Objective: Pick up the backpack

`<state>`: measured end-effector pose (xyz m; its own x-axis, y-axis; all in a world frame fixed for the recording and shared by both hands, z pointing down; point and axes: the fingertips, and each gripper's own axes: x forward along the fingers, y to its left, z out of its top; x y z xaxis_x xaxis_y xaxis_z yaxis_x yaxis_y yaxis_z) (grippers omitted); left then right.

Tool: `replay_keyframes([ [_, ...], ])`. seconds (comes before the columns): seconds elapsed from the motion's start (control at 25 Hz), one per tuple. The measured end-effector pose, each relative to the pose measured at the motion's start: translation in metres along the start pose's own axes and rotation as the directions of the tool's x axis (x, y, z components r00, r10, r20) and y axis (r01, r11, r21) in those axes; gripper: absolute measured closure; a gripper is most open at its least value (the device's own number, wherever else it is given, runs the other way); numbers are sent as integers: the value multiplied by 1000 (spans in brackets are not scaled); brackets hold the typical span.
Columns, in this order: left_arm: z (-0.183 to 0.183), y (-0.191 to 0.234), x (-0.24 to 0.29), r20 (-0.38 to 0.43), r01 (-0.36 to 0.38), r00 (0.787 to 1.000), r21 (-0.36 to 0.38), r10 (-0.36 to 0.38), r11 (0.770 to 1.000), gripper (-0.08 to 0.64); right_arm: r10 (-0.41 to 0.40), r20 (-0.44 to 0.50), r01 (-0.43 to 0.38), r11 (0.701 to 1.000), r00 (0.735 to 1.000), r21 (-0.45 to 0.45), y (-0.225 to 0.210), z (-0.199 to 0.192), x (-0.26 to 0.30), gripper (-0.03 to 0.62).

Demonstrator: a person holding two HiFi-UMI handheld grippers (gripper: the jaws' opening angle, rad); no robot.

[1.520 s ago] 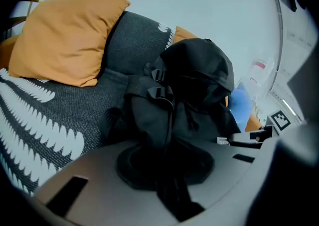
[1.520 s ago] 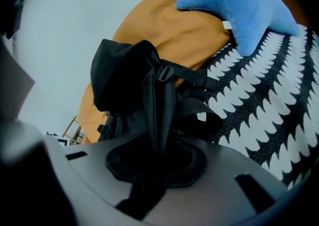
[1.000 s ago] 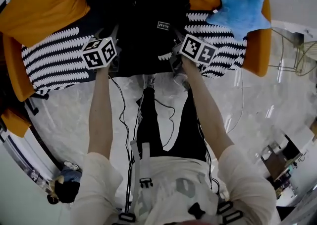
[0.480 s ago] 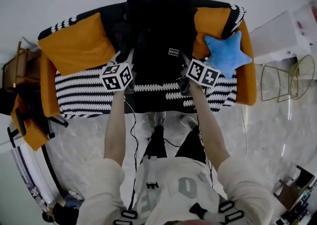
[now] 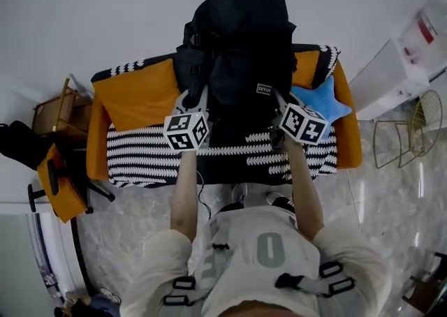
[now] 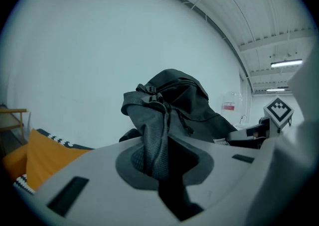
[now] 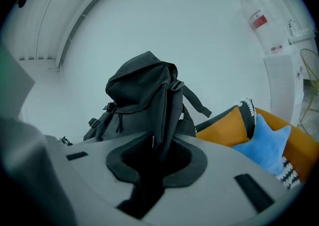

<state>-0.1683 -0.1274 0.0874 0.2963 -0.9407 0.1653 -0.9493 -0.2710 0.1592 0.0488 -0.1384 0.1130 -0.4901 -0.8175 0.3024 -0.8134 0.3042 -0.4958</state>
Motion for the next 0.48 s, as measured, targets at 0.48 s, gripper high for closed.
replay_keyframes([
  [0.48, 63, -68, -103, 175, -65, 984, 122, 43, 990, 499, 112, 141, -101, 992, 984, -80, 50, 32, -106, 511],
])
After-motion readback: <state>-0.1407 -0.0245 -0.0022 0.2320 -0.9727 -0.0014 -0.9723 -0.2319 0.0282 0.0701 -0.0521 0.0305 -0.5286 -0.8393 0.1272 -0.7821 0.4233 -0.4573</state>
